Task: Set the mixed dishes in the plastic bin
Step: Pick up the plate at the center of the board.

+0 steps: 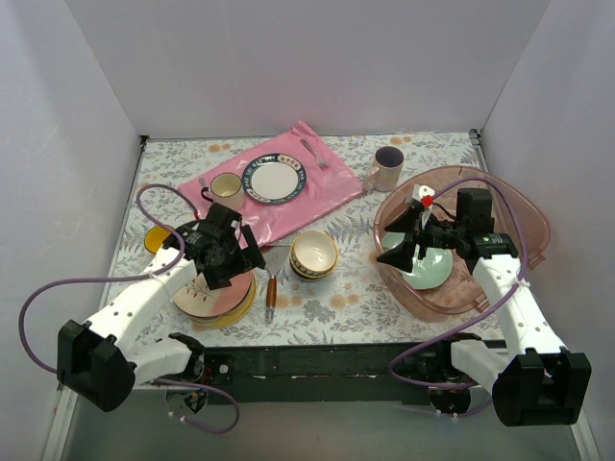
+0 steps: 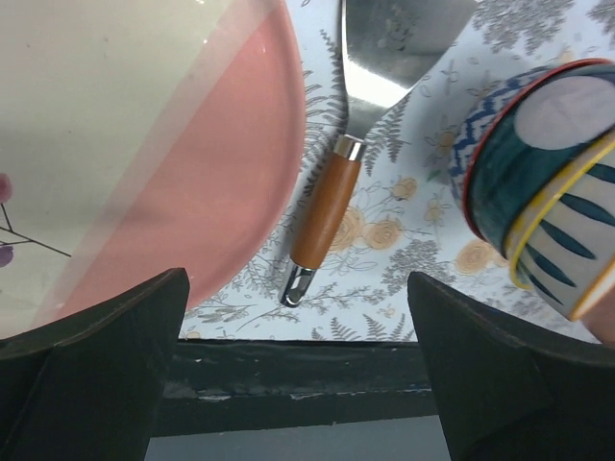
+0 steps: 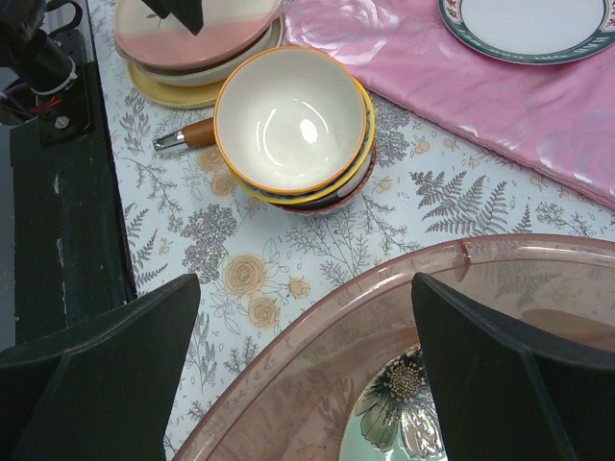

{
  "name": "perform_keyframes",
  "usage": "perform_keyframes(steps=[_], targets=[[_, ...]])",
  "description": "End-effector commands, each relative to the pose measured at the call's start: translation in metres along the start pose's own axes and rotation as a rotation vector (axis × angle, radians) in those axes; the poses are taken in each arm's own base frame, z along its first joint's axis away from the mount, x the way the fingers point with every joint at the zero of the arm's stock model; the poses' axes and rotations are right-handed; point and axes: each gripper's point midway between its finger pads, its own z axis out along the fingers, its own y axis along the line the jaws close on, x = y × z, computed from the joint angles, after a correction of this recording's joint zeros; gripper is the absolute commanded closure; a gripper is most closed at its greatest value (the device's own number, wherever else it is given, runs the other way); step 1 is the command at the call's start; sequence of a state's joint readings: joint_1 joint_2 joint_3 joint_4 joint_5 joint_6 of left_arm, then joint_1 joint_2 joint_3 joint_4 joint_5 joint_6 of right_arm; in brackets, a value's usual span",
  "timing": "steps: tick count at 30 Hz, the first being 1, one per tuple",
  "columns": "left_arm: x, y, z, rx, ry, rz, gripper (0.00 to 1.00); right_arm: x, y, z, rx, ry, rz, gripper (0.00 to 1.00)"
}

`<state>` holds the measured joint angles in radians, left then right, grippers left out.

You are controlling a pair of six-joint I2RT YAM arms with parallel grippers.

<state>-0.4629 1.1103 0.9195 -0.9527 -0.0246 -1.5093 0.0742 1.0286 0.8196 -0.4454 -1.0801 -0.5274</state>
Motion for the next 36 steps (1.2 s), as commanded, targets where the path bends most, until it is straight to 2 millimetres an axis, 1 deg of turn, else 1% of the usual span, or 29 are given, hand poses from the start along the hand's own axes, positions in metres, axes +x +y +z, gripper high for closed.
perform_keyframes(steps=[1, 7, 13, 14, 15, 16, 20, 23, 25, 26, 28, 29, 31, 32, 33, 35, 36], targets=[[-0.008, 0.002, -0.001, -0.078, -0.039, 0.046, 0.02, 0.001, 0.002, 0.001, -0.016, -0.008, -0.012, 0.01], [-0.008, -0.002, 0.004, -0.148, -0.045, 0.078, 0.02, 0.002, 0.002, 0.001, -0.015, -0.006, -0.011, 0.01], [0.000, -0.006, 0.012, -0.220, -0.036, 0.126, 0.03, 0.002, 0.002, 0.001, -0.013, -0.003, -0.011, 0.01], [0.003, -0.004, 0.011, -0.244, -0.032, 0.132, 0.03, 0.002, 0.002, 0.001, -0.013, -0.003, -0.010, 0.01], [0.001, -0.003, 0.012, -0.261, -0.042, 0.137, 0.03, 0.002, 0.002, 0.001, -0.014, -0.002, -0.010, 0.01], [0.002, -0.002, 0.015, -0.283, -0.039, 0.142, 0.04, 0.003, 0.001, 0.001, -0.014, -0.002, -0.009, 0.01], [0.007, -0.005, 0.018, -0.326, -0.029, 0.172, 0.08, 0.003, 0.001, 0.001, -0.015, 0.001, -0.008, 0.01], [0.008, -0.001, 0.023, -0.376, -0.027, 0.193, 0.12, 0.003, 0.001, 0.001, -0.013, 0.003, -0.011, 0.01], [0.004, -0.003, 0.023, -0.394, -0.041, 0.197, 0.16, 0.003, 0.001, 0.001, -0.012, 0.003, -0.009, 0.01], [0.003, -0.001, 0.023, -0.408, -0.042, 0.203, 0.22, 0.003, 0.001, 0.001, -0.012, 0.003, -0.011, 0.01], [-0.001, -0.002, 0.023, -0.426, -0.052, 0.213, 0.26, 0.004, 0.001, 0.001, -0.014, 0.004, -0.010, 0.01], [-0.002, -0.001, 0.022, -0.434, -0.050, 0.220, 0.31, 0.003, 0.001, 0.001, -0.014, 0.004, -0.013, 0.01], [-0.001, 0.000, 0.024, -0.448, -0.040, 0.240, 0.35, 0.003, 0.001, 0.001, -0.011, 0.005, -0.011, 0.01], [-0.001, -0.001, 0.026, -0.446, -0.033, 0.245, 0.41, 0.003, 0.001, 0.001, -0.012, 0.005, -0.013, 0.01], [0.000, -0.001, 0.026, -0.446, -0.028, 0.249, 0.44, 0.003, 0.002, 0.001, -0.013, 0.006, -0.012, 0.01], [0.002, -0.001, 0.030, -0.444, -0.015, 0.265, 0.47, 0.003, 0.001, 0.001, -0.011, 0.005, -0.014, 0.01], [0.002, -0.001, 0.031, -0.445, -0.012, 0.270, 0.51, 0.004, 0.001, 0.000, -0.009, 0.006, -0.014, 0.01]])
